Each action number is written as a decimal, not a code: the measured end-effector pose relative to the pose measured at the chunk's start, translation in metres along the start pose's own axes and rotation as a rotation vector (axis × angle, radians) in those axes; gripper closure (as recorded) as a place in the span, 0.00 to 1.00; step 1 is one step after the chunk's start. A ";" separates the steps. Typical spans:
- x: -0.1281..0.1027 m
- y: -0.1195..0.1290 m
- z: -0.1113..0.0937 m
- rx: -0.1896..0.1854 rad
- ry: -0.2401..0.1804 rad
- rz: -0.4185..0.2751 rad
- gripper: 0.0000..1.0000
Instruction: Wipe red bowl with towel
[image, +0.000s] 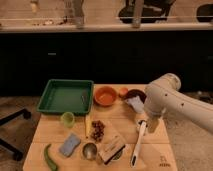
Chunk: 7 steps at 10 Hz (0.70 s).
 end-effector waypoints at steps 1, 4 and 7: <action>-0.006 -0.006 0.003 0.002 0.002 -0.015 0.20; -0.014 -0.023 0.012 -0.003 0.005 -0.037 0.20; -0.024 -0.042 0.021 -0.010 0.001 -0.068 0.20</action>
